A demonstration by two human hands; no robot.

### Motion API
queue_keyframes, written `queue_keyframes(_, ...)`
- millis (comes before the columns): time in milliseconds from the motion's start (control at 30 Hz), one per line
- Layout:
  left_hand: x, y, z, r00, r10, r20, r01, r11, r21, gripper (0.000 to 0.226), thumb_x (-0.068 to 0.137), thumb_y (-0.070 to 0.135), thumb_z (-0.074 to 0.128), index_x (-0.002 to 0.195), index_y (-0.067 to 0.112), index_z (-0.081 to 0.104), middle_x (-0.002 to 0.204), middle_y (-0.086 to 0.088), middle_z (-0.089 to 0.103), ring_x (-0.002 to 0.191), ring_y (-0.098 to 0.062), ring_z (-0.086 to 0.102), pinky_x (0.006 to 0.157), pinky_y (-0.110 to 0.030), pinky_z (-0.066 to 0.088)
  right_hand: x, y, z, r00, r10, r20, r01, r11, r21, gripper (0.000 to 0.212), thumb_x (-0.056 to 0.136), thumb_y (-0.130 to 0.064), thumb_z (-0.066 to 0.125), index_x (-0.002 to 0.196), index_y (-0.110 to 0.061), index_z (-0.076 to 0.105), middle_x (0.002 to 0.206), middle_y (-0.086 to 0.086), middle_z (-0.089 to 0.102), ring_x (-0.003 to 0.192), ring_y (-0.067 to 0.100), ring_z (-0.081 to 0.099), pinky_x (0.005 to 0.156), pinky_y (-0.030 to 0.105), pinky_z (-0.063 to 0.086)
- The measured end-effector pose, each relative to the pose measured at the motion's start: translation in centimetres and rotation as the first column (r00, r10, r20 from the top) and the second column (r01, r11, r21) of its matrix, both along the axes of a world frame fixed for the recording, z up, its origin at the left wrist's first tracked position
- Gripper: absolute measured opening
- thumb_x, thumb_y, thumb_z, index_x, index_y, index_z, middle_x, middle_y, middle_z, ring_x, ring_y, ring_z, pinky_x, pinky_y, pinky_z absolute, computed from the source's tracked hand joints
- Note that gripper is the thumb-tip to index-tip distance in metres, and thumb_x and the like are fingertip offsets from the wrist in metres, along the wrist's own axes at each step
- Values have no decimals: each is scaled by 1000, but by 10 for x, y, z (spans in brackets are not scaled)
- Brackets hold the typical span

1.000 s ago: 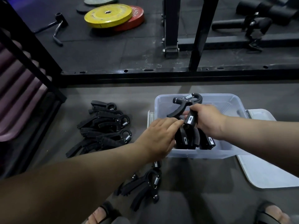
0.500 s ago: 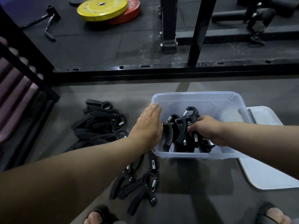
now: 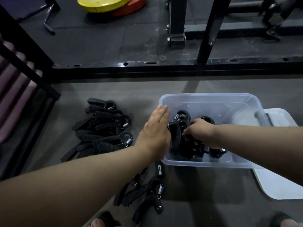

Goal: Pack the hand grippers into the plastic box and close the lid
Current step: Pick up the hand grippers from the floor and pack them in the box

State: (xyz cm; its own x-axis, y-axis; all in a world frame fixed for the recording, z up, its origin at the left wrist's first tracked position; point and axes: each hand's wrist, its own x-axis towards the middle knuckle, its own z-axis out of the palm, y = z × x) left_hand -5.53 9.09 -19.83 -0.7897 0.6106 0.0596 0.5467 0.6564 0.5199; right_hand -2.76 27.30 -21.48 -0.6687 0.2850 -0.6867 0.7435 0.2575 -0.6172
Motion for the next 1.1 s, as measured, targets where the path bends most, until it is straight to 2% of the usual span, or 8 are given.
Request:
queue_keyframes(67, 0, 0, 1, 1000, -2, 1, 2, 1000, 8, 61, 92, 12, 39, 151, 10, 26, 162, 1, 14, 149, -11, 2, 120, -27, 6, -1, 1, -3, 984, 171, 52, -178, 947, 267, 23, 86, -21, 57, 101, -4, 56, 94, 17, 66, 83, 31, 64, 74, 38, 52)
queue_keyframes(133, 1, -1, 1, 1000, -4, 8, 4, 1000, 14, 61, 92, 12, 39, 151, 10, 26, 161, 0, 15, 149, -11, 2, 119, -26, 5, 1, 2, -2, 920, 362, 153, -389, 789, 476, 37, 86, -31, 56, 112, -4, 49, 110, 18, 61, 102, 35, 59, 83, 37, 50)
queue_keyframes(267, 1, -2, 2, 1000, -4, 16, 3, 1000, 22, 62, 90, 14, 37, 151, 9, 27, 161, -1, 16, 149, -12, 3, 121, -28, 7, 6, 3, -2, 817, 522, 246, -561, 619, 550, 47, 84, -33, 59, 118, -4, 43, 121, 22, 53, 109, 39, 56, 87, 41, 50)
queue_keyframes(433, 1, -1, 2, 1000, -4, 11, 3, 1000, 13, 61, 90, 16, 37, 150, 8, 28, 161, -2, 17, 149, -13, 5, 121, -29, 8, 2, 4, 5, 820, 512, 257, -564, 644, 517, 35, 86, -23, 53, 113, -5, 39, 107, 18, 63, 92, 33, 65, 68, 33, 49)
queue_keyframes(700, 1, -1, 5, 1000, 2, 28, -2, 1000, -3, 60, 93, 11, 41, 151, 11, 26, 162, 1, 14, 149, -10, 1, 120, -27, 8, 14, 1, -1, 764, 575, 293, -640, 617, 458, 68, 74, -44, 68, 120, -6, 35, 110, 14, 60, 93, 33, 64, 80, 42, 55)
queue_keyframes(900, 1, -1, 7, 999, -1, 43, 1, 1000, 2, 59, 95, 10, 41, 152, 11, 24, 162, 2, 12, 148, -8, -1, 118, -24, 4, 15, -1, 1, 766, 573, 292, -636, 608, 476, 56, 82, -36, 63, 120, -5, 35, 110, 15, 61, 97, 34, 63, 81, 39, 53)
queue_keyframes(1033, 1, -1, 6, 999, 0, 37, 0, 1000, 0, 58, 95, 11, 42, 151, 10, 25, 162, 1, 13, 149, -9, 0, 119, -25, 6, 16, -1, 0, 764, 577, 288, -638, 613, 466, 59, 80, -43, 57, 121, -6, 38, 113, 16, 60, 99, 34, 61, 86, 43, 52)
queue_keyframes(1100, 1, -1, 6, 999, -6, 41, 6, 1000, -2, 59, 95, 12, 40, 151, 10, 25, 162, 1, 13, 149, -10, 1, 120, -27, 7, 18, -4, 6, 780, 551, 297, -616, 589, 523, 61, 80, -47, 53, 123, -6, 38, 122, 19, 53, 110, 37, 55, 93, 43, 47)
